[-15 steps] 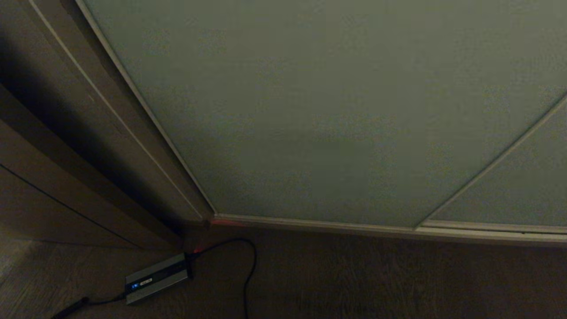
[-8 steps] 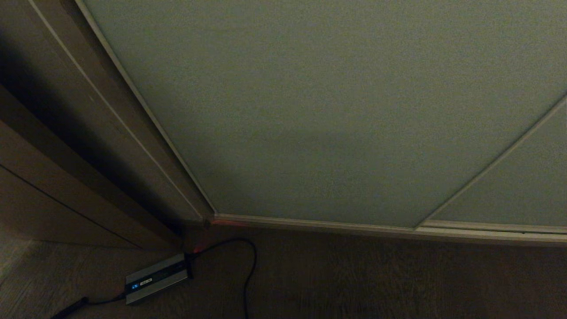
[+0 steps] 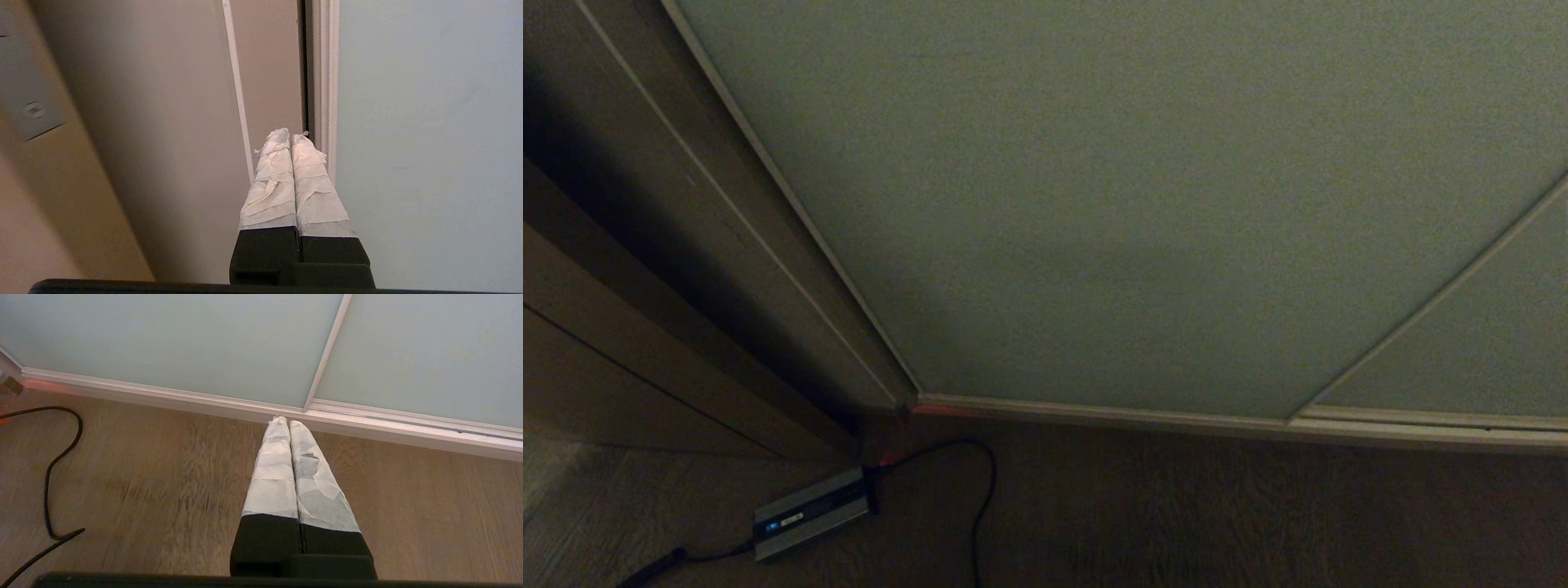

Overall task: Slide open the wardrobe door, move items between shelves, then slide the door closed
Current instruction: Open the door

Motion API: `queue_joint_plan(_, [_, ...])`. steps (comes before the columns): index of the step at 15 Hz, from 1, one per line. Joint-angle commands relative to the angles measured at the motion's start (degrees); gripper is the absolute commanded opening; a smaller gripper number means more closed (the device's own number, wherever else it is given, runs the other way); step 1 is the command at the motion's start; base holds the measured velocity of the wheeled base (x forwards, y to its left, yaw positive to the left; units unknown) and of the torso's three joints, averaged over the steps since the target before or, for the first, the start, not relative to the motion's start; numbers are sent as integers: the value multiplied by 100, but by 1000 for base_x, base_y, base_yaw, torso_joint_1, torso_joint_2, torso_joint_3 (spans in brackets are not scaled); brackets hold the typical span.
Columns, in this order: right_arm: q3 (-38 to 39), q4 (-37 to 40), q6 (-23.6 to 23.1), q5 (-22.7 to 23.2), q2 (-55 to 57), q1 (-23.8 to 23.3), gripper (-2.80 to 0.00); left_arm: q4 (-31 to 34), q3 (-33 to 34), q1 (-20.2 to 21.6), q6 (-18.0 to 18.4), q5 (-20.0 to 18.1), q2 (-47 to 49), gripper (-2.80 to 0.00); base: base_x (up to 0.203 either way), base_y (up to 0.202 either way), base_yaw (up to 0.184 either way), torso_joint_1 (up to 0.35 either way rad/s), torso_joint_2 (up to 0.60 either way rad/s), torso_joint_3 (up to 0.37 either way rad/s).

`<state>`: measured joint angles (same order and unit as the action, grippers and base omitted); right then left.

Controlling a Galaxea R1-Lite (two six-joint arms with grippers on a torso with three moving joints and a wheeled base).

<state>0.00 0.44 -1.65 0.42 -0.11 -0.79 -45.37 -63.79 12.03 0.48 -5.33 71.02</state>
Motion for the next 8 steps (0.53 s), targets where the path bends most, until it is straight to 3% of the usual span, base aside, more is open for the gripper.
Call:
queue_joint_plan(1, [18,0,-2,2,11,0,-280,15,-315,-31,73,-26,336,-280,0,0,0,0,0,0])
queue_joint_plan(8, [18,0,-2,2,11,0,-280,95,-605,-245,160,-143,796,-280,0,0,0,0,0,0])
